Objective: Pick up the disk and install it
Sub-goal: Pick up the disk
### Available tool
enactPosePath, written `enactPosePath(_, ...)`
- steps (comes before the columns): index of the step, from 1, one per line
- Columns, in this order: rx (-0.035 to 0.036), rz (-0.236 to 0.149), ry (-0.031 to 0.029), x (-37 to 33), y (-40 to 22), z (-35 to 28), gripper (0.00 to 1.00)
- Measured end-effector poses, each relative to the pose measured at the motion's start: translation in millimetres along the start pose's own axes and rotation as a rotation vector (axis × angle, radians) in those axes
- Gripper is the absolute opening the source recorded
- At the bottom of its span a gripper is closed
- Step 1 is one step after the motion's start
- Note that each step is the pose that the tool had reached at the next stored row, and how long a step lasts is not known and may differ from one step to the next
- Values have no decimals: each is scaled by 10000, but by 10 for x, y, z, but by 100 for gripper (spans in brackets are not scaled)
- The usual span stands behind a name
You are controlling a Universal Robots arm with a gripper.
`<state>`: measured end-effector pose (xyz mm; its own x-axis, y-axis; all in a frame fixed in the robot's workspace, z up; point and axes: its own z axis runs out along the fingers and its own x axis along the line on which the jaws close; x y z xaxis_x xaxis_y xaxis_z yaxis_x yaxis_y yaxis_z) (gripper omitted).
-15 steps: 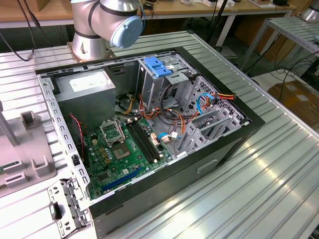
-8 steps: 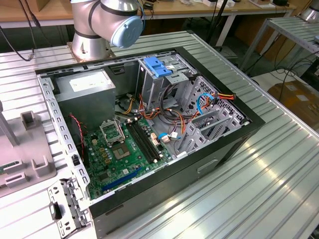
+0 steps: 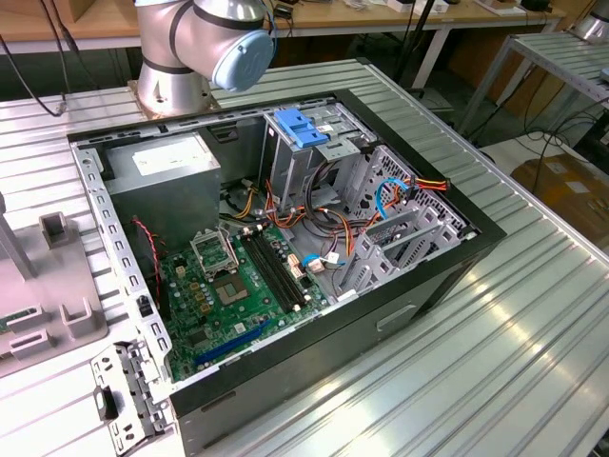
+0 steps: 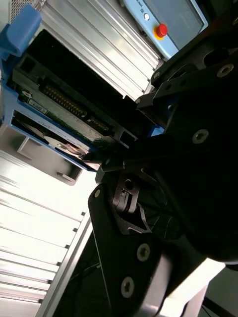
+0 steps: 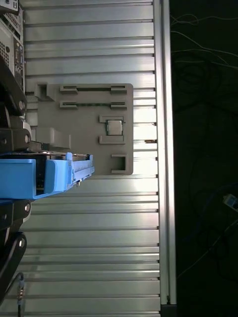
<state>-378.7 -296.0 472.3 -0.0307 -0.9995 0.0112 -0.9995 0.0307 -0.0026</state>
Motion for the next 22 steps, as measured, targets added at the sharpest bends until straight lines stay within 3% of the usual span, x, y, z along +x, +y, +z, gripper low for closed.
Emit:
enactPosePath(16, 0, 0, 0, -7, -237, 0, 36)
enactPosePath(22, 1, 0, 0, -11, -382, 1, 36)
